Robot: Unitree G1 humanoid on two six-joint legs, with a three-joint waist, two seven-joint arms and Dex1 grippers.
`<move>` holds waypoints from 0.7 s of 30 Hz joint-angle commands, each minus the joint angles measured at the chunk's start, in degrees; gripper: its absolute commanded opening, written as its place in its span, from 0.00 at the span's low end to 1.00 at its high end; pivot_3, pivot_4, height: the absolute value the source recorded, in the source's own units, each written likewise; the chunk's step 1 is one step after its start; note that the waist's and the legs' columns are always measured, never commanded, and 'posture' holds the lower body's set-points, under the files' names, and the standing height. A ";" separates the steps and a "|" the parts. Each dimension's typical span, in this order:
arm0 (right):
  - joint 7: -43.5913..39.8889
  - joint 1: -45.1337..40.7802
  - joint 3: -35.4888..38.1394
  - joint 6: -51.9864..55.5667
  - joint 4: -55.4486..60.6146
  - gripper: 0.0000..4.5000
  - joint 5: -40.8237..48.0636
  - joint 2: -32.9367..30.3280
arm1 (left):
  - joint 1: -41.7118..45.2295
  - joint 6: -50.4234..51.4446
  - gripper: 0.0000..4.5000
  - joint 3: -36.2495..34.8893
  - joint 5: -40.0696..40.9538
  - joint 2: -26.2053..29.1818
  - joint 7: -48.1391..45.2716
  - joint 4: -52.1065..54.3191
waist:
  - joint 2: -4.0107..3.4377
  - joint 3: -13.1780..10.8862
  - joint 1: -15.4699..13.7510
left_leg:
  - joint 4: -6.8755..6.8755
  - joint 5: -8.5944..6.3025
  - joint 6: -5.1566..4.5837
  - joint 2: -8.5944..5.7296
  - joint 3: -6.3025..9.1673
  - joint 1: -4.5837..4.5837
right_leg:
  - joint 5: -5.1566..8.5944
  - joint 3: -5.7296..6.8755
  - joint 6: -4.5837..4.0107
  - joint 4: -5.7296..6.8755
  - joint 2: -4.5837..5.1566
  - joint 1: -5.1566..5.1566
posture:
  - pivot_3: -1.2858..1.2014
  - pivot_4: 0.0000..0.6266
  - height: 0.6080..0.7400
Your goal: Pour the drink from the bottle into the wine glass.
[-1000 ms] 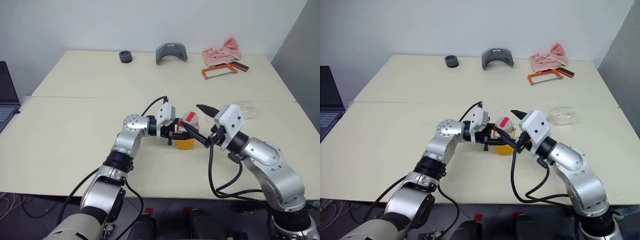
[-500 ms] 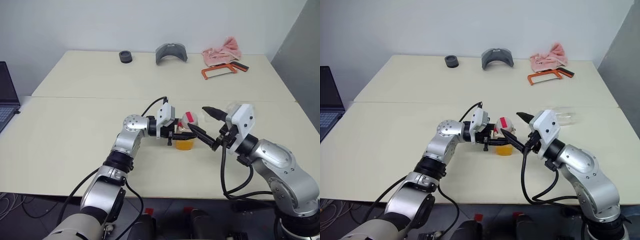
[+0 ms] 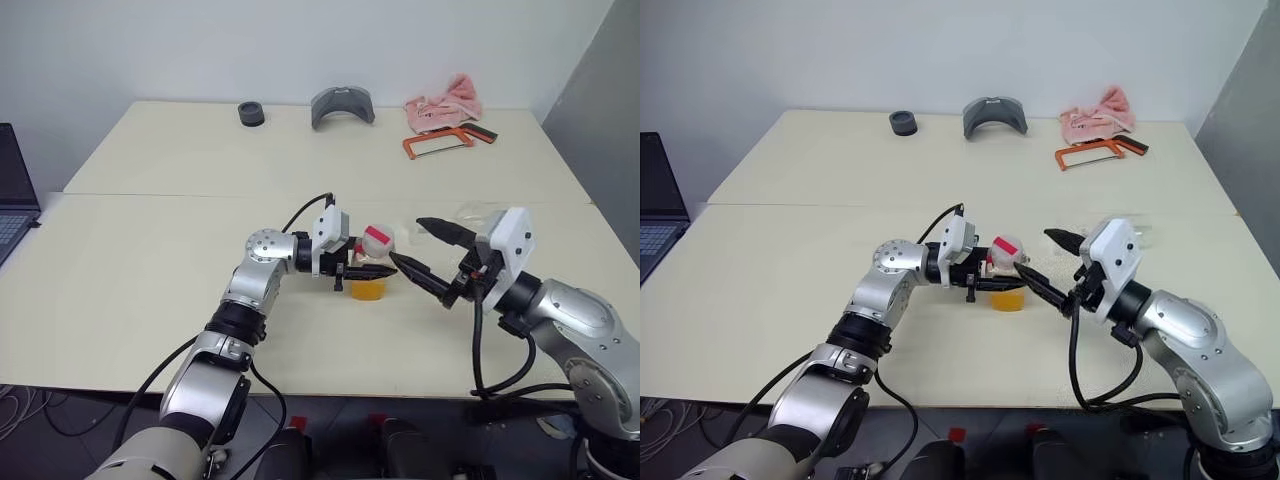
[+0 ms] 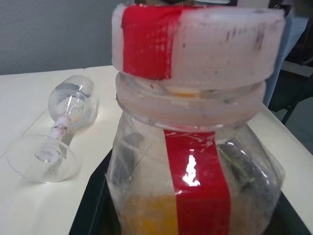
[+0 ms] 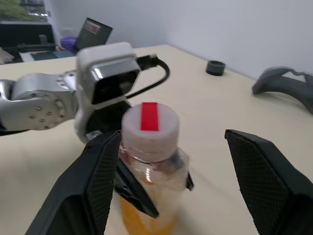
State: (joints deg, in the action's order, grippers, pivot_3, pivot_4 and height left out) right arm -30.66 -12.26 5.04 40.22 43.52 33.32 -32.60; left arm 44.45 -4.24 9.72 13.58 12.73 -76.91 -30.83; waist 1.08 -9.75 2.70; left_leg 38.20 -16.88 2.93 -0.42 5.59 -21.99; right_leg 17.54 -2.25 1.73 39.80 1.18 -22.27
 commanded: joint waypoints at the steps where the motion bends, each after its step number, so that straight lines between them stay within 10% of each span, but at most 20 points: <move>1: 0.95 -2.56 -2.55 -0.07 2.76 0.80 0.40 0.52 | 0.94 -0.87 0.38 -0.22 0.45 0.06 -0.18 1.01 | 0.00 0.00 0.02 | 0.00 0.00 0.00 0.00 0.00 0.00 | 0.00 0.00 0.00 0.00 0.00 0.00 | 0.52 0.24 1.00; 21: 5.05 -6.68 -11.27 -6.97 -4.74 0.80 -15.55 4.89 | 0.98 -0.78 0.38 -0.25 0.46 0.06 -0.16 1.01 | 0.00 0.00 -0.05 | 0.01 0.05 0.09 0.00 0.02 0.01 | 0.00 0.00 0.00 0.00 0.00 -0.01 | 0.52 0.24 1.00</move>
State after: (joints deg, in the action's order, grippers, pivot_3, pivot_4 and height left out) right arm -25.84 -18.85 -7.92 33.52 37.25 17.62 -27.74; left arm 44.49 -4.29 9.71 13.59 12.67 -76.97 -30.95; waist 1.08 -9.75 2.65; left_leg 38.20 -16.84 3.01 -0.42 5.61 -21.98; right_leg 17.54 -2.25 1.73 39.80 1.17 -22.28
